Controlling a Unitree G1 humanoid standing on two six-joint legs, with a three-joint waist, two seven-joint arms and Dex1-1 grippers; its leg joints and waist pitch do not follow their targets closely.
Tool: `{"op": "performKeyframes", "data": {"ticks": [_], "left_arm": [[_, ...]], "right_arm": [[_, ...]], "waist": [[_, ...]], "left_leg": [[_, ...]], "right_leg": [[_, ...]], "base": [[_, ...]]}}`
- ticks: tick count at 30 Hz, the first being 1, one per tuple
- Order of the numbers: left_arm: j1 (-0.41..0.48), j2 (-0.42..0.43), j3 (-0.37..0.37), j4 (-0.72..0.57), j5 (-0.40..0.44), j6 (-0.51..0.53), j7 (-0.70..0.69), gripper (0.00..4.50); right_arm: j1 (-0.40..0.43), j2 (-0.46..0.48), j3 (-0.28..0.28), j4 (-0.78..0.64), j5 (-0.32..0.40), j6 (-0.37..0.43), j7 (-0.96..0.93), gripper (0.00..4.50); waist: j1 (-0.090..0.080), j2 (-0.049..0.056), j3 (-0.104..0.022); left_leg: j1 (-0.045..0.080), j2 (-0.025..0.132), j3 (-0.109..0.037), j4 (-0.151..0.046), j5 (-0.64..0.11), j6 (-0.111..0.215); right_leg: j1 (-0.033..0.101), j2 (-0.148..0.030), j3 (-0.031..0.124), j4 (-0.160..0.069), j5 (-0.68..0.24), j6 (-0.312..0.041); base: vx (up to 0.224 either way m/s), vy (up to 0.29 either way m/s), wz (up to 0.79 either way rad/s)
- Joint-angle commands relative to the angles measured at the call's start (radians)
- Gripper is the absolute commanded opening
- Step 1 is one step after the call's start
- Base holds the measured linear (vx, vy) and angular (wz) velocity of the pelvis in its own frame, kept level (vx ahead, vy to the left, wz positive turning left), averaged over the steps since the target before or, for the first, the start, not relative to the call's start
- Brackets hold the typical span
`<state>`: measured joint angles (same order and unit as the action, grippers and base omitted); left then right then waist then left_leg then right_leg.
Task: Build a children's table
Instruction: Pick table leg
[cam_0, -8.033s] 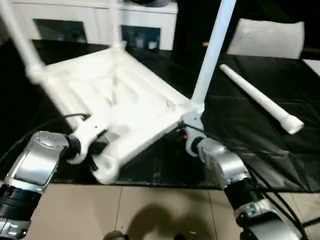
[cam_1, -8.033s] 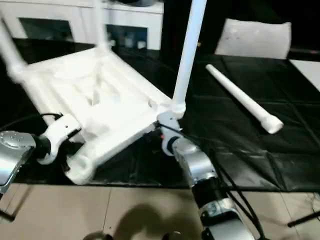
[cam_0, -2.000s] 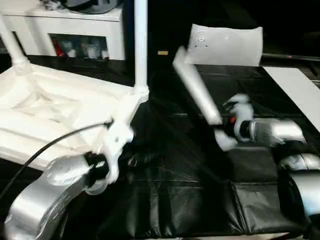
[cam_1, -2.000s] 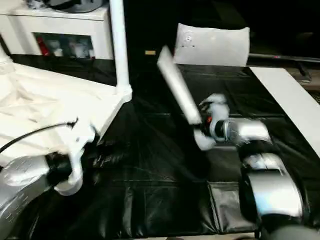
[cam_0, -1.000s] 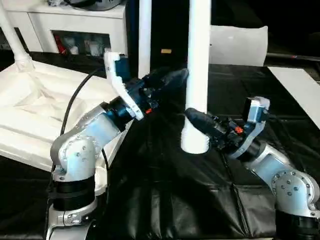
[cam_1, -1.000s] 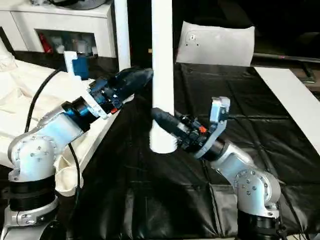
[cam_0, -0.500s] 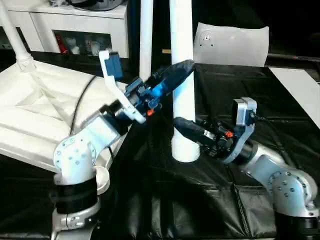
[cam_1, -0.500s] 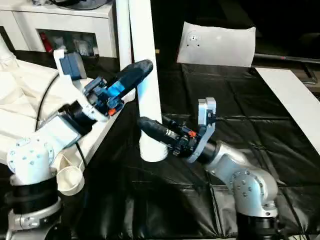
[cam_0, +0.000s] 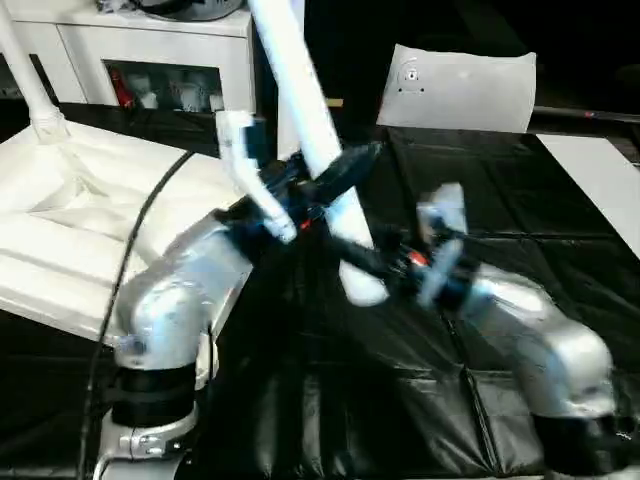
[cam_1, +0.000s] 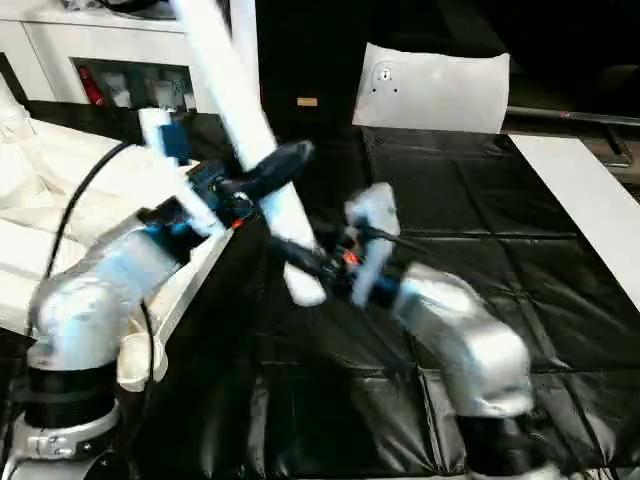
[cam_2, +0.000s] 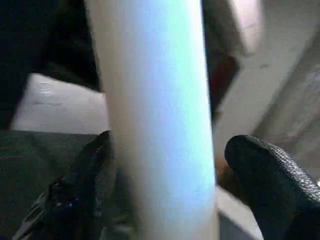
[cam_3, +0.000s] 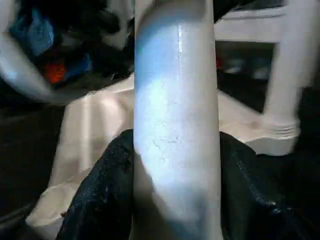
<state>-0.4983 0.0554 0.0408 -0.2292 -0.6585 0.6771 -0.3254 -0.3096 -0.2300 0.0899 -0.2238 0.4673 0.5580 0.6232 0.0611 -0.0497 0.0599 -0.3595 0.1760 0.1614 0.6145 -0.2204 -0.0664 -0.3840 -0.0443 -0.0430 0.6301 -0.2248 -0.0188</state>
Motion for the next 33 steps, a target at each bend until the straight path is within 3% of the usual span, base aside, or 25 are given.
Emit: {"op": "performKeyframes", "data": {"ticks": [1,5,9,14,22,25,29,30,33], "left_arm": [[-0.003,-0.033,-0.018,0.012,0.046,-0.023,0.068,3.49],[0.000,-0.118,-0.008,0.027,0.082,-0.066,0.181,3.49],[-0.002,-0.143,-0.011,0.036,0.128,-0.097,0.239,3.49],[-0.005,-0.145,-0.011,0.044,0.166,-0.120,0.263,3.49],[-0.008,-0.156,-0.011,0.054,0.187,-0.145,0.281,3.49],[-0.008,-0.159,-0.010,0.055,0.189,-0.149,0.281,3.10],[-0.006,-0.164,-0.008,0.054,0.188,-0.150,0.277,2.96],[-0.005,-0.165,-0.009,0.053,0.187,-0.152,0.275,2.66],[-0.003,-0.168,-0.008,0.052,0.182,-0.154,0.271,2.62]], "right_arm": [[-0.002,0.006,0.011,0.002,-0.032,-0.042,-0.028,1.91],[0.008,0.023,0.054,0.020,-0.118,-0.123,-0.068,1.91],[0.011,0.030,0.077,0.032,-0.153,-0.158,-0.084,1.91],[0.014,0.041,0.081,0.042,-0.174,-0.180,-0.100,1.91],[0.004,0.052,0.077,0.069,-0.190,-0.216,-0.108,1.91],[0.001,0.053,0.077,0.073,-0.193,-0.219,-0.106,1.91],[-0.001,0.053,0.079,0.077,-0.198,-0.226,-0.105,1.91],[-0.001,0.054,0.079,0.081,-0.200,-0.231,-0.104,1.91],[-0.002,0.053,0.080,0.085,-0.208,-0.240,-0.101,1.91]], "waist": [[0.000,0.000,-0.061],[0.000,-0.004,-0.061],[-0.002,-0.005,-0.058],[-0.003,-0.004,-0.058],[-0.003,-0.004,-0.060],[-0.003,-0.005,-0.059],[-0.003,-0.004,-0.060],[-0.003,-0.006,-0.060],[-0.003,-0.006,-0.060]], "left_leg": [[0.002,0.052,-0.013,-0.073,-0.001,-0.004],[-0.001,0.053,-0.013,-0.071,0.001,0.007],[0.000,0.052,-0.013,-0.072,-0.027,0.014],[0.001,0.051,-0.014,-0.072,-0.040,0.010],[0.001,0.052,-0.013,-0.070,-0.022,0.021],[0.001,0.052,-0.013,-0.070,-0.026,0.022],[0.001,0.052,-0.013,-0.069,-0.021,0.023],[0.001,0.052,-0.013,-0.069,-0.021,0.024],[0.001,0.052,-0.012,-0.069,-0.021,0.027]], "right_leg": [[0.055,-0.090,0.057,-0.068,-0.013,-0.156],[0.059,-0.091,0.057,-0.065,0.029,-0.175],[0.057,-0.091,0.058,-0.071,-0.020,-0.169],[0.054,-0.089,0.058,-0.074,-0.056,-0.143],[0.054,-0.089,0.057,-0.068,0.003,-0.169],[0.055,-0.089,0.057,-0.068,-0.009,-0.165],[0.055,-0.089,0.058,-0.067,-0.001,-0.166],[0.055,-0.089,0.057,-0.067,0.003,-0.167],[0.055,-0.090,0.057,-0.067,0.003,-0.171]], "base": [[0.000,0.000,0.00],[0.000,0.000,0.00],[0.000,0.000,0.00],[0.000,0.000,0.00],[0.000,0.000,0.00],[0.000,0.000,0.00],[0.000,0.000,0.00],[0.000,0.000,0.00],[0.000,0.000,0.00]]}}
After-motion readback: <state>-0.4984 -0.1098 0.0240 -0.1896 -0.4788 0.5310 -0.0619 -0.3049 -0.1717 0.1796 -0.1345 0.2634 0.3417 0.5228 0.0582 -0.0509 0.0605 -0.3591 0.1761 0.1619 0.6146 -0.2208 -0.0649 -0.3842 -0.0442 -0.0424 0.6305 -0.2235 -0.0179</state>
